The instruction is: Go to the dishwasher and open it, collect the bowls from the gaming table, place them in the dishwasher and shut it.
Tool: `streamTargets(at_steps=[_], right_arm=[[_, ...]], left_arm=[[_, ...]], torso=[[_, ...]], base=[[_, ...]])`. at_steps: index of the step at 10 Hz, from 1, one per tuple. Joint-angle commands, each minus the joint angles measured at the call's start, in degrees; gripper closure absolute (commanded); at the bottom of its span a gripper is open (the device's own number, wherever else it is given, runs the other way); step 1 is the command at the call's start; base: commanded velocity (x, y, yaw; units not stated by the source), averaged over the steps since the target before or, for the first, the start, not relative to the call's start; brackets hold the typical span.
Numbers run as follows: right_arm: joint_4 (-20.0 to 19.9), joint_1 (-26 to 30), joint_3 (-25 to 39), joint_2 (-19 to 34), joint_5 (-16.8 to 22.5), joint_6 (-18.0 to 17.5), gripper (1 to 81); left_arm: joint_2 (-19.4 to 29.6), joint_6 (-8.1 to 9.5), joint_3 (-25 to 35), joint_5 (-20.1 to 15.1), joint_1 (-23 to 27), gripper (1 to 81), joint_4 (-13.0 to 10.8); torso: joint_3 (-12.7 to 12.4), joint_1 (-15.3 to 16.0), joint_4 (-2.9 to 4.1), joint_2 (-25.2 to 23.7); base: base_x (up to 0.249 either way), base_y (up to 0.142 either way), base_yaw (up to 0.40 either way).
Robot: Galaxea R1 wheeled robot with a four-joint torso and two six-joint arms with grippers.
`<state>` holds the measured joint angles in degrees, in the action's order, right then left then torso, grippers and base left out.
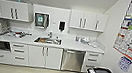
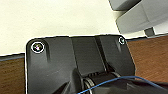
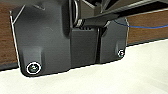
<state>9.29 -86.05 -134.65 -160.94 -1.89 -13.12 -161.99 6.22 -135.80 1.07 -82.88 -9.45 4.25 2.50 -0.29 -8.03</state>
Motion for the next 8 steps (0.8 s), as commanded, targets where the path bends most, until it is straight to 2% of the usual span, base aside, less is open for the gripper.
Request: streamTargets(at_steps=[1, 8], right_arm=[[-0.15, 3.29, 0.8, 0.24, 2.5, 0.2, 1.0], [-0.06, 3.29, 0.62, 0.07, 2.5, 0.2, 1.0]], left_arm=[[0.87, -0.06, 0.63, -2.48, 3.56, 1.0, -0.66], [0.87, -0.06, 0.45, -2.48, 3.56, 1.0, -0.66]], torso=[[0.0, 0.0, 0.0, 0.0], [0.0, -0.09, 0.0, -0.02]], base=[[0.111, 0.0, 0.0], [0.111, 0.0, 0.0]])
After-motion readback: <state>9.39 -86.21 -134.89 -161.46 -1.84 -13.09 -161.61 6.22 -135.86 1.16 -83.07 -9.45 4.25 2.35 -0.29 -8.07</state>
